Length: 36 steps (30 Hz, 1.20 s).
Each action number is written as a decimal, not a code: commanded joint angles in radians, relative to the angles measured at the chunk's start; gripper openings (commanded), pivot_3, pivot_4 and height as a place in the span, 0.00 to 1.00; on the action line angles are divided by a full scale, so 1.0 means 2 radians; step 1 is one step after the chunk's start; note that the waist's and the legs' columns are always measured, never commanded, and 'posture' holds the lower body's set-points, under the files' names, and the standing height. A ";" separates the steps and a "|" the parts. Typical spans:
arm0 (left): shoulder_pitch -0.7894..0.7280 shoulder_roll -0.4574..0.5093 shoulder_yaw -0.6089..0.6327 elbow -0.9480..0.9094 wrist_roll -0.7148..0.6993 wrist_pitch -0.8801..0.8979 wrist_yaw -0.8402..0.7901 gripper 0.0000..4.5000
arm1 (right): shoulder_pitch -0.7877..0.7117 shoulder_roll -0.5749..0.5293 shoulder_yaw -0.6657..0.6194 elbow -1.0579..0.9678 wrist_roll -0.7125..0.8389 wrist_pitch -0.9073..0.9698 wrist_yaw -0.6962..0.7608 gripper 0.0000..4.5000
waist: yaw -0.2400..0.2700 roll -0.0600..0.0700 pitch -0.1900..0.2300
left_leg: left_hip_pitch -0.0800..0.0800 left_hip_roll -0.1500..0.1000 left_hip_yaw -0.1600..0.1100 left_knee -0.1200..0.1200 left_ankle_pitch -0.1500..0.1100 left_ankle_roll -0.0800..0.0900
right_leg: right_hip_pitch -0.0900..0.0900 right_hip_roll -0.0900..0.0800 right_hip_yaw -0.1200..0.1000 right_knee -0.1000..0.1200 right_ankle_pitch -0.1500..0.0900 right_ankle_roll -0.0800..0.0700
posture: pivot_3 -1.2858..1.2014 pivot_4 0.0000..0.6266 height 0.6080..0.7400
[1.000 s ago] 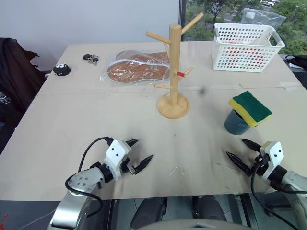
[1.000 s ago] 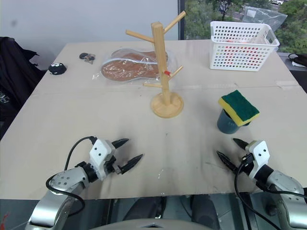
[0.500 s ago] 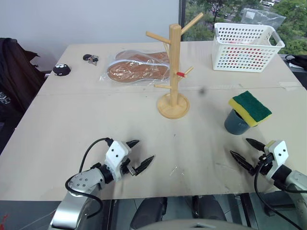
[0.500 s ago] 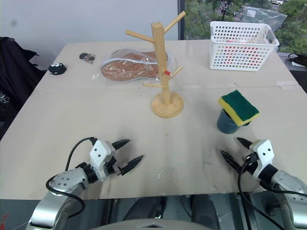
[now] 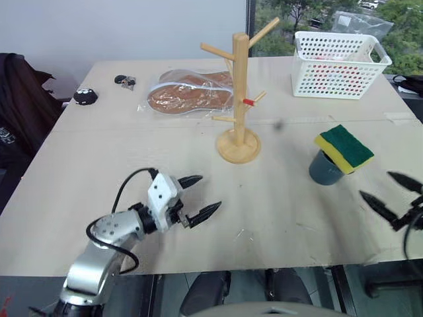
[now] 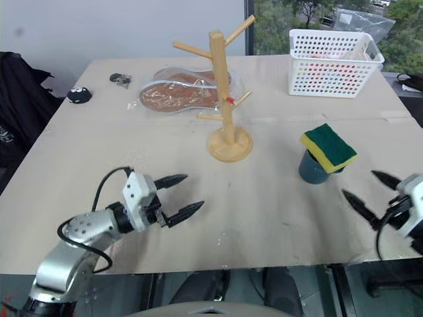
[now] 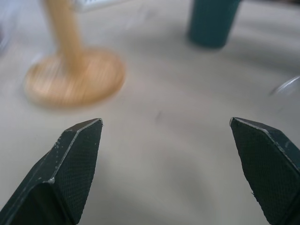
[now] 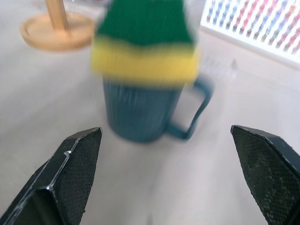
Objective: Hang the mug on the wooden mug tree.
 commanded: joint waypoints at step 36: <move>-0.141 0.070 0.012 -0.108 -0.113 0.148 0.048 1.00 | -0.326 -0.065 0.154 0.023 0.036 0.286 -0.118 0.01 | 0.003 -0.003 0.002 | -0.006 0.001 -0.001 0.001 0.001 -0.003 | -0.003 0.001 -0.002 -0.005 0.003 -0.001 | 0.52 0.24 1.00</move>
